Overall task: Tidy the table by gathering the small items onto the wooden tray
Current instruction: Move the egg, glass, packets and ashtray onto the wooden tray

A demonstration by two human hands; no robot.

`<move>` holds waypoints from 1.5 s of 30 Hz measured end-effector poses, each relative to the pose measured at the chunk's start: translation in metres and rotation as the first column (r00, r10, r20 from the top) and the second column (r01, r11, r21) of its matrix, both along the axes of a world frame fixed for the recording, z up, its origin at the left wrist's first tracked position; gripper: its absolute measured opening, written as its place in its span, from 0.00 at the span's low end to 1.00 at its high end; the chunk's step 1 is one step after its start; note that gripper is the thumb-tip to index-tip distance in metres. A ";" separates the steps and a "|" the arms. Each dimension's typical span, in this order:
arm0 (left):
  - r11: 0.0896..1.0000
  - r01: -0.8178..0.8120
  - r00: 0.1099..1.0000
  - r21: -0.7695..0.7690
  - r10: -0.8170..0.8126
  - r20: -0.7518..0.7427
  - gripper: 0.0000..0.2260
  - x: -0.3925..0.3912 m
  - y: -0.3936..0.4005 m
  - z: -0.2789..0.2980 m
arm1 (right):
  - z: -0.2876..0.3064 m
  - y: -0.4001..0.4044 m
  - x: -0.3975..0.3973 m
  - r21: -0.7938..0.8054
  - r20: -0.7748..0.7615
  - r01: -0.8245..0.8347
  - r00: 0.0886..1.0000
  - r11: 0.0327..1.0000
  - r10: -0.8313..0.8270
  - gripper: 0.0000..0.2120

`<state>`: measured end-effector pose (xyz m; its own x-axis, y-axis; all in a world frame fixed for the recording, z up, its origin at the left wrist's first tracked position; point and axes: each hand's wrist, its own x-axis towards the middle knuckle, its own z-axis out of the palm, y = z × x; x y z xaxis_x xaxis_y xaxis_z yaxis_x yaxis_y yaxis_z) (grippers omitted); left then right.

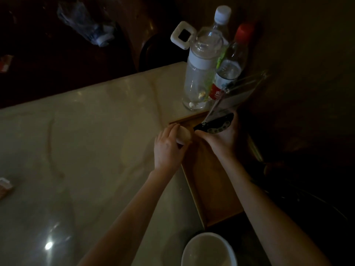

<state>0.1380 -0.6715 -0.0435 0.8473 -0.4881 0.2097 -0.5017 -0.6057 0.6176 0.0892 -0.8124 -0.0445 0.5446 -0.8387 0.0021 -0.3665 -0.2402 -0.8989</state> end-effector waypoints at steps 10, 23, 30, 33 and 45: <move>0.998 -0.056 0.998 -0.016 0.056 0.037 0.25 -0.007 -0.013 -0.012 | -0.009 -0.007 0.008 -0.068 -0.096 -0.001 0.995 0.998 -0.005 0.59; 0.994 -0.104 0.992 0.027 0.102 0.076 0.24 -0.005 -0.016 -0.020 | 0.003 -0.008 0.003 -0.129 -0.246 -0.014 0.969 0.991 -0.019 0.59; 0.991 -0.132 0.991 0.034 0.132 0.015 0.25 -0.008 -0.016 -0.015 | 0.008 -0.003 0.001 -0.056 -0.234 -0.087 0.970 0.995 0.072 0.61; 0.995 -0.084 0.995 0.061 0.087 -0.053 0.28 -0.009 -0.010 -0.010 | 0.014 0.000 -0.004 0.029 -0.229 -0.075 0.970 0.997 0.080 0.59; 0.879 -0.068 0.991 0.471 0.116 -0.073 0.31 -0.025 0.053 -0.033 | 0.019 0.070 -0.039 0.255 0.079 -0.082 0.995 0.964 0.064 0.19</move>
<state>0.1131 -0.6186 -0.0760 0.8973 -0.4281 -0.1075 -0.3826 -0.8758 0.2943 0.0504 -0.7421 -0.0256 0.6102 -0.7741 -0.1685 -0.2910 -0.0213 -0.9565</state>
